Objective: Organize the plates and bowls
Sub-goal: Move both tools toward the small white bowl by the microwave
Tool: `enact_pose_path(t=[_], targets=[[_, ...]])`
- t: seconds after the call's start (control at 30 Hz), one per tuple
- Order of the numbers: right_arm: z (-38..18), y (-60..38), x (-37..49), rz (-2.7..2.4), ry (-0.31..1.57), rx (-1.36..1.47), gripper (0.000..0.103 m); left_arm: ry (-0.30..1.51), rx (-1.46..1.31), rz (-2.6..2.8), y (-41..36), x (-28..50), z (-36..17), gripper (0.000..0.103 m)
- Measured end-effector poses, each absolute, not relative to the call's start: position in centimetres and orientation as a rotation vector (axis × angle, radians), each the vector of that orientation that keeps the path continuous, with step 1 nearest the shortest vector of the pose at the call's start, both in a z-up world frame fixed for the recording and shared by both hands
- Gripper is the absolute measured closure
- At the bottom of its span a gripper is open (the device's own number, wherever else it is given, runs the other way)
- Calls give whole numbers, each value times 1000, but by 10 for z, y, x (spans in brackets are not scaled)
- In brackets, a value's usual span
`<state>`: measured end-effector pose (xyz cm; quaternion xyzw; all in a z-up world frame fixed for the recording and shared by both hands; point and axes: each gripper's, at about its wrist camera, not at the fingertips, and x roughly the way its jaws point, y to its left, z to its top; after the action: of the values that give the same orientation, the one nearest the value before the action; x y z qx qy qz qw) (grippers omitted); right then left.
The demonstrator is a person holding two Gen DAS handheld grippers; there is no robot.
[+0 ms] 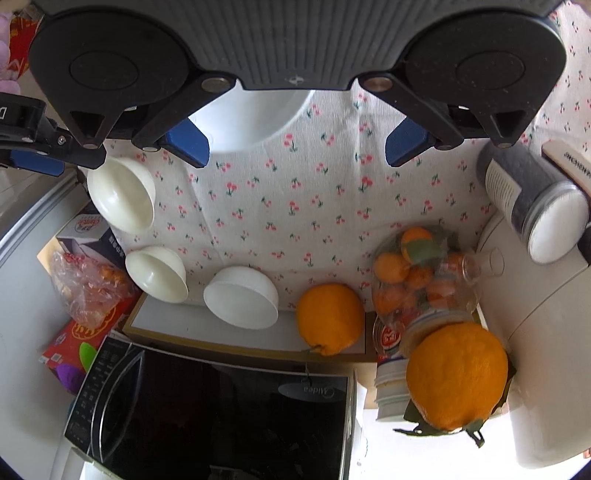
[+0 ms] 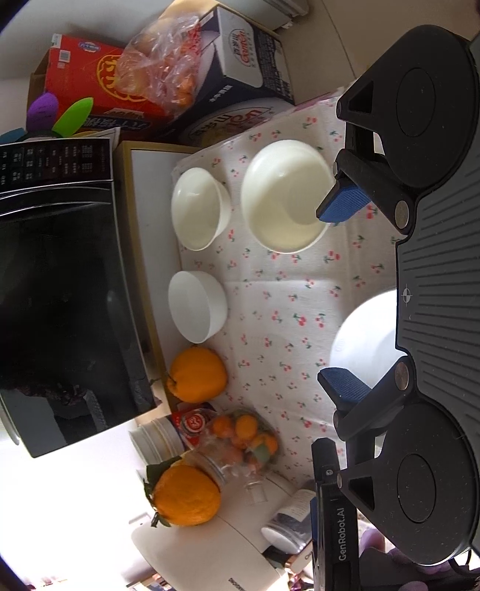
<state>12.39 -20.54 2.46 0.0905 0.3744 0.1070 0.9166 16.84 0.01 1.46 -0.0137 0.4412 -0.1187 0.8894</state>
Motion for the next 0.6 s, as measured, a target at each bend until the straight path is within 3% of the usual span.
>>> enact_pose_path(t=[0.6], targets=[[11, -220, 205, 291, 746, 307, 15, 898, -79, -245, -25, 247, 6, 1]])
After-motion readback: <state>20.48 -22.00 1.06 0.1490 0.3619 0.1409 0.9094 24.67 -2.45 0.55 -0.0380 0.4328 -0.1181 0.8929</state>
